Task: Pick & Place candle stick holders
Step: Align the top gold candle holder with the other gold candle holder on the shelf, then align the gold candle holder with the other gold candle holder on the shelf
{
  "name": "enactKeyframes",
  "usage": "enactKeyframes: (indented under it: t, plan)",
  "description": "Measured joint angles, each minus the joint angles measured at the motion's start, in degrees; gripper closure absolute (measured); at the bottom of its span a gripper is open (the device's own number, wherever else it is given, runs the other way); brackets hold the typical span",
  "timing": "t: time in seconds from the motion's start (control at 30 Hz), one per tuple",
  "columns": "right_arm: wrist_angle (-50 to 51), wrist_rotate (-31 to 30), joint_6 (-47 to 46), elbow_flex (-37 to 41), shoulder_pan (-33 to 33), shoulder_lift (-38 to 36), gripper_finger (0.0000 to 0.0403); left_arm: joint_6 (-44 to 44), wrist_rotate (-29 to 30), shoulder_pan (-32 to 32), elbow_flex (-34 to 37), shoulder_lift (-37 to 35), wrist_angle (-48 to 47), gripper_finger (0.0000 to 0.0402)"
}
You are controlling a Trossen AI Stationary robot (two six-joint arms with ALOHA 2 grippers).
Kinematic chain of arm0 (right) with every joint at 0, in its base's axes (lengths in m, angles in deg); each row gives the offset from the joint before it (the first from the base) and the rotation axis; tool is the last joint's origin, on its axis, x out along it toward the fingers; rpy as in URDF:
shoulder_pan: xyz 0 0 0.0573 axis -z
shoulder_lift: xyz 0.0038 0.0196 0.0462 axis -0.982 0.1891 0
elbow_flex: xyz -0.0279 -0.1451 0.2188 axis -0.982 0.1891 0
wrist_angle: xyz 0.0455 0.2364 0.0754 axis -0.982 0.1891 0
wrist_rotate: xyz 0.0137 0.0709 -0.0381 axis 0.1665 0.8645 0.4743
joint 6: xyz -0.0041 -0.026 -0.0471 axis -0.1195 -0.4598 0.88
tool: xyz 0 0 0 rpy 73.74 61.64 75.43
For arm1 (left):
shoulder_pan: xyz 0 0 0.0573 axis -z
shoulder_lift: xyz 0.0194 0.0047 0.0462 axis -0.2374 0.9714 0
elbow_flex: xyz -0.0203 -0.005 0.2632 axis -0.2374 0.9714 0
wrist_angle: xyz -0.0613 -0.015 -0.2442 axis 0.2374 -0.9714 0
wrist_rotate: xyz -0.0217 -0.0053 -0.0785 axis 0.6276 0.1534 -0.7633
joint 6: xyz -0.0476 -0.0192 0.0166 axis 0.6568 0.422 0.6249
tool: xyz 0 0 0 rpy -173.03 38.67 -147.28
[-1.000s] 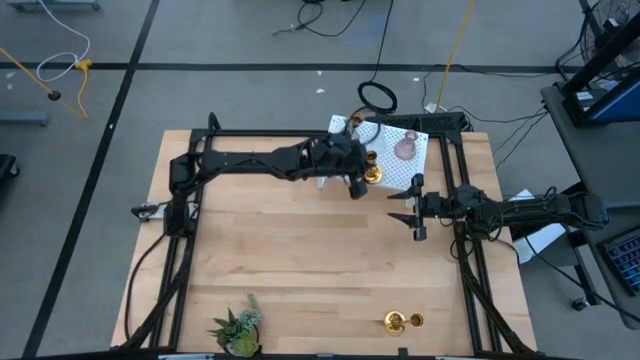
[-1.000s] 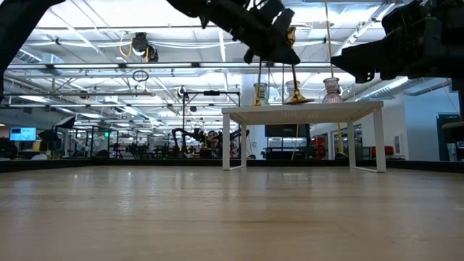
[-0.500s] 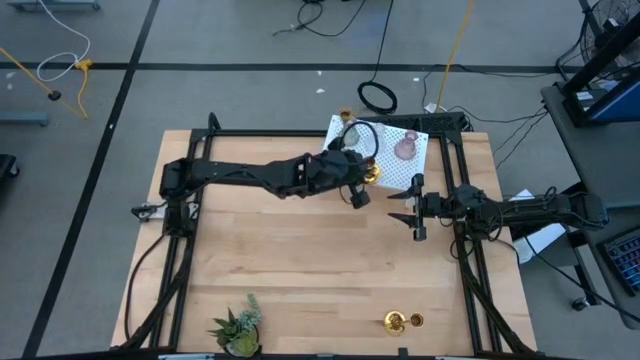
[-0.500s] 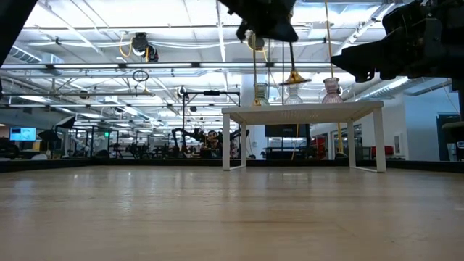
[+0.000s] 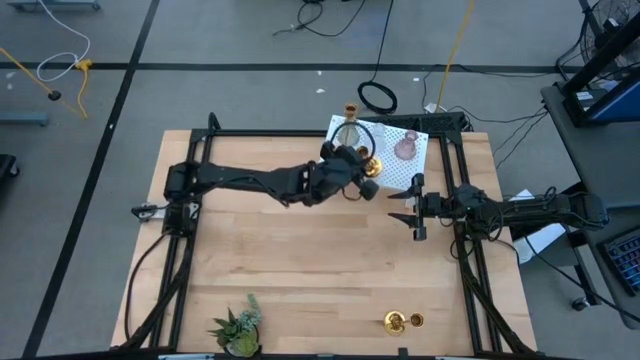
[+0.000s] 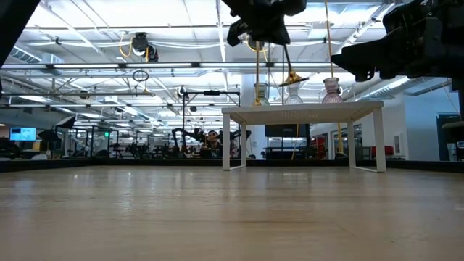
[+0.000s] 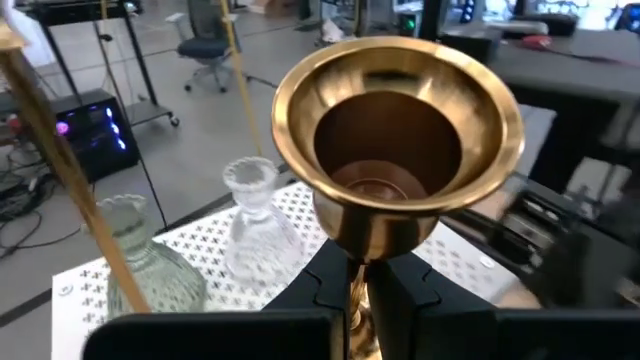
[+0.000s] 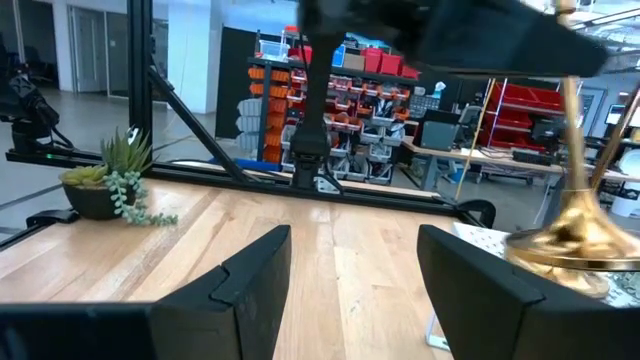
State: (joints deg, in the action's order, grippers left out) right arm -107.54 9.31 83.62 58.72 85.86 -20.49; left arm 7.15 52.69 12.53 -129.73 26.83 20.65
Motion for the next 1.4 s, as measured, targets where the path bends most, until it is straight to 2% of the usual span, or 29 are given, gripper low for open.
enactKeyframes:
  t: [0.13, 0.3, 0.8, 0.93, 1.07, 1.27, 1.4]
  plan:
    - [0.0, 0.0, 0.0, 0.0, 0.0, 0.0, 0.0193, 0.3, -0.6, -2.0, 0.0, 1.1, 0.8, 0.0383]
    - [0.0, 0.0, 0.1, 0.0, 0.0, 0.0, 0.0193, 2.9, -5.2, -4.1, 0.0, 1.7, 0.6, 0.0383]
    - [0.4, 0.0, 0.1, 0.0, 0.0, 0.0, 0.0193, 4.3, -5.0, -5.4, 0.0, 3.8, 0.1, 0.0382]
    - [0.4, 0.0, 0.1, 0.0, 0.0, 0.0, 0.0193, 4.1, -7.9, -6.1, 0.0, 3.9, -0.1, 0.0381]
    - [0.4, 0.0, 0.1, 0.0, 0.0, 0.0, 0.0193, 4.2, -12.3, -7.2, 0.0, 3.9, 0.5, 0.0366]
    - [0.4, 0.0, 0.1, 0.0, 0.0, 0.0, 0.0193, 4.6, -12.6, -7.9, 0.0, 3.9, 0.9, 0.0333]
    - [0.4, 0.0, 0.1, 0.0, 0.0, 0.0, 0.0193, 4.5, -12.5, -7.9, 0.0, 3.9, 1.0, 0.0325]
